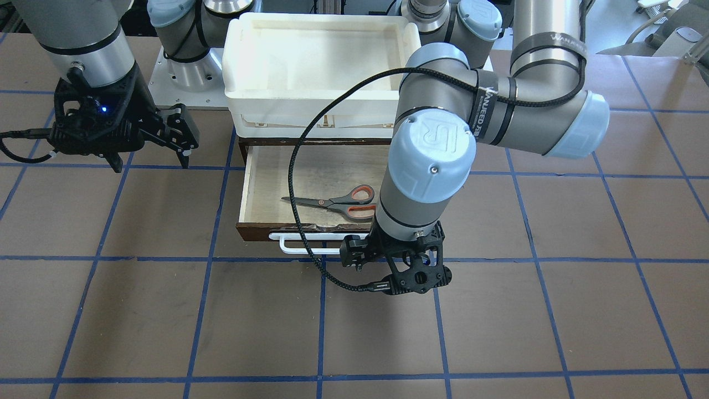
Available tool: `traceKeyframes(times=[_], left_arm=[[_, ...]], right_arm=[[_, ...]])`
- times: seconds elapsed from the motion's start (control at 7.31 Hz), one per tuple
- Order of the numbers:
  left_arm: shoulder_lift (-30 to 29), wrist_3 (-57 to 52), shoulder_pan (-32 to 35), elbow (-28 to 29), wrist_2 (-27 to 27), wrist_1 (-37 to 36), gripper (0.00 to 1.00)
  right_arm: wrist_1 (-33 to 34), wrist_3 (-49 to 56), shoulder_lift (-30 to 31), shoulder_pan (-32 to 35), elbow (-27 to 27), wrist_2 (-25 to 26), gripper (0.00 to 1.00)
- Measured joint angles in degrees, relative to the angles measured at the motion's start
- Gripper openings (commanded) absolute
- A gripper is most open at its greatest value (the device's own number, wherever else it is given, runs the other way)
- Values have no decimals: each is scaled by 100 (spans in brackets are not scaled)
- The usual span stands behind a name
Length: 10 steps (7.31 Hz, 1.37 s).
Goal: Put scissors in drawer and close it
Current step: 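Lower the left gripper to the white drawer handle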
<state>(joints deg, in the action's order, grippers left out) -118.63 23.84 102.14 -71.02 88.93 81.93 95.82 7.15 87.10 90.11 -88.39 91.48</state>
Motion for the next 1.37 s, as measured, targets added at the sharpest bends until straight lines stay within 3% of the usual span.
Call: traceKeyframes(times=[0.41, 1.37], left_arm=[[-397, 399, 191, 98, -192, 29, 100], [-610, 446, 237, 19, -440, 227, 100]], right_arm=[[-39, -26, 46, 11, -24, -21, 100], [-172, -453, 62, -11, -64, -32, 100]])
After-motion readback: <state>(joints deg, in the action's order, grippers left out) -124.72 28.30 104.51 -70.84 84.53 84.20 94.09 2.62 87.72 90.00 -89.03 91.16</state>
